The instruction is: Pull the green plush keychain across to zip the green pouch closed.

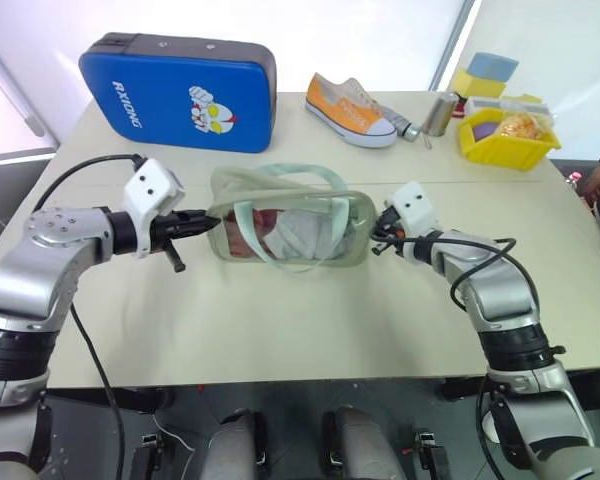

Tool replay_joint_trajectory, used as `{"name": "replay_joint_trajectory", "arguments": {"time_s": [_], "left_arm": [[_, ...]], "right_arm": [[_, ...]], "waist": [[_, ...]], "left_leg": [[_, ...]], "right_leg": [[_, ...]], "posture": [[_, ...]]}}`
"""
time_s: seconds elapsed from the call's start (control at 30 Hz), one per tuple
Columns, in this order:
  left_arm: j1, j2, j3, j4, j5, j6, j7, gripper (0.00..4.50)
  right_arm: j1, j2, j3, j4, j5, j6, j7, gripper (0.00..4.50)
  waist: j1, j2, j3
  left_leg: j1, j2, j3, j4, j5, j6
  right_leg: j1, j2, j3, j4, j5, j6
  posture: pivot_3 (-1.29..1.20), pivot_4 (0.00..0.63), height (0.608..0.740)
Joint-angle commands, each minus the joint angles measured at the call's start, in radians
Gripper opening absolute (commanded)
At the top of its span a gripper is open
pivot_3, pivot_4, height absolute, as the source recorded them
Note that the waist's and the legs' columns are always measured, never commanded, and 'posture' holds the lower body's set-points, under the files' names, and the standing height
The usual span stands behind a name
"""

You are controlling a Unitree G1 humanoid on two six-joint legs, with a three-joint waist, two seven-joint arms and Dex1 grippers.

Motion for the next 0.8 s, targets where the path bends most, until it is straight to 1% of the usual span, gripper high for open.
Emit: {"name": "replay_joint_trajectory", "arguments": {"time_s": [0.03, 0.1, 0.13, 0.2, 0.23, 0.37, 0.4, 0.43, 0.47, 0.53, 0.63, 0.73, 0.8], "left_arm": [[0.000, 0.020, 0.038, -0.018, 0.011, -0.001, 0.013, 0.00], [0.000, 0.019, 0.044, -0.017, 0.009, -0.004, 0.014, 0.00], [0.000, 0.017, 0.048, -0.017, 0.010, -0.010, 0.018, 0.00], [-0.010, 0.016, 0.063, -0.015, -0.010, -0.002, 0.012, 0.78], [-0.017, 0.020, 0.074, -0.015, -0.025, 0.010, 0.005, 1.05], [-0.061, 0.058, 0.120, 0.018, -0.055, 0.034, -0.026, 3.07], [-0.067, 0.068, 0.126, 0.029, -0.054, 0.030, -0.032, 3.54], [-0.085, 0.091, 0.136, 0.047, -0.060, 0.035, -0.050, 4.07], [-0.105, 0.113, 0.146, 0.063, -0.070, 0.046, -0.069, 4.46], [-0.145, 0.148, 0.153, 0.095, -0.084, 0.073, -0.097, 4.46], [-0.191, 0.182, 0.153, 0.148, -0.086, 0.066, -0.132, 4.46], [-0.219, 0.190, 0.154, 0.189, -0.080, 0.048, -0.149, 4.46], [-0.213, 0.189, 0.150, 0.199, -0.072, 0.033, -0.154, 4.46]], "right_arm": [[-0.038, -0.030, -0.038, 0.026, 0.014, 0.009, 0.013, 0.07], [-0.074, -0.065, -0.051, 0.032, 0.024, 0.006, 0.039, 0.07], [-0.093, -0.082, -0.058, 0.032, 0.034, 0.009, 0.055, 0.39], [-0.135, -0.127, -0.066, 0.012, 0.073, 0.036, 0.119, 1.11], [-0.158, -0.157, -0.065, 0.000, 0.088, 0.049, 0.153, 1.49], [-0.247, -0.288, -0.052, -0.025, 0.164, 0.095, 0.332, 3.58], [-0.261, -0.315, -0.048, -0.028, 0.177, 0.097, 0.370, 4.06], [-0.305, -0.345, -0.045, -0.003, 0.185, 0.097, 0.409, 4.50], [-0.347, -0.371, -0.042, 0.022, 0.193, 0.094, 0.448, 4.50], [-0.413, -0.407, -0.033, 0.062, 0.218, 0.100, 0.519, 4.50], [-0.447, -0.445, -0.011, 0.065, 0.243, 0.082, 0.620, 4.50], [-0.450, -0.465, 0.007, 0.061, 0.239, 0.050, 0.671, 4.50], [-0.448, -0.466, 0.008, 0.070, 0.232, 0.036, 0.673, 4.50]], "waist": [[-0.001, 0.000, 0.000], [0.000, 0.000, 0.000], [0.000, 0.001, 0.000], [0.000, 0.001, 0.001], [0.000, 0.001, 0.001], [0.000, 0.002, 0.002], [0.000, 0.002, 0.002], [0.000, 0.002, 0.002], [-0.001, 0.002, 0.002], [-0.001, 0.003, 0.003], [0.000, 0.002, 0.002], [0.002, 0.002, 0.002], [0.002, 0.002, 0.002]], "left_leg": [[0.000, 0.000, 0.000, 0.000, 0.000, 0.000], [0.000, 0.000, 0.000, 0.000, 0.000, 0.000], [-0.001, 0.000, 0.000, 0.000, 0.000, 0.000], [-0.001, 0.000, 0.000, 0.000, 0.000, 0.000], [-0.001, 0.000, 0.000, 0.000, 0.000, 0.000], [-0.002, 0.000, 0.000, -0.001, 0.000, 0.000], [-0.002, 0.000, 0.000, -0.001, 0.000, 0.000], [-0.002, 0.000, 0.000, -0.001, 0.000, 0.000], [-0.002, 0.000, 0.000, -0.001, 0.000, 0.000], [-0.003, 0.000, 0.001, -0.001, 0.000, 0.000], [-0.002, 0.000, 0.001, -0.001, 0.000, 0.000], [-0.003, 0.000, 0.001, -0.001, 0.000, 0.001], [-0.003, 0.000, 0.001, 0.000, 0.000, 0.001]], "right_leg": [[0.000, 0.000, 0.000, 0.000, 0.000, 0.000], [-0.001, 0.000, 0.000, 0.000, 0.000, 0.000], [-0.001, 0.000, 0.000, 0.000, 0.000, 0.000], [-0.001, 0.000, 0.000, 0.000, 0.000, 0.000], [-0.002, 0.000, 0.000, 0.000, 0.000, 0.000], [-0.003, 0.000, 0.000, 0.000, 0.000, 0.000], [-0.003, 0.000, 0.000, 0.000, 0.000, 0.000], [-0.004, 0.000, 0.000, -0.001, 0.000, 0.000], [-0.004, 0.000, 0.000, -0.001, 0.000, 0.000], [-0.004, 0.000, 0.000, -0.001, 0.000, 0.000], [-0.004, 0.000, 0.000, -0.001, 0.000, 0.000], [-0.004, -0.001, 0.000, -0.001, 0.000, 0.000], [-0.004, -0.001, 0.000, -0.001, 0.000, 0.000]], "posture": [[0.00, 0.150, 0.740], [0.00, 0.150, 0.740], [0.00, 0.150, 0.740], [0.00, 0.150, 0.740], [0.00, 0.150, 0.740], [0.00, 0.150, 0.740], [0.00, 0.150, 0.740], [0.00, 0.150, 0.740], [0.00, 0.150, 0.740], [0.00, 0.150, 0.740], [0.00, 0.150, 0.740], [0.00, 0.150, 0.740], [0.00, 0.150, 0.740]]}}
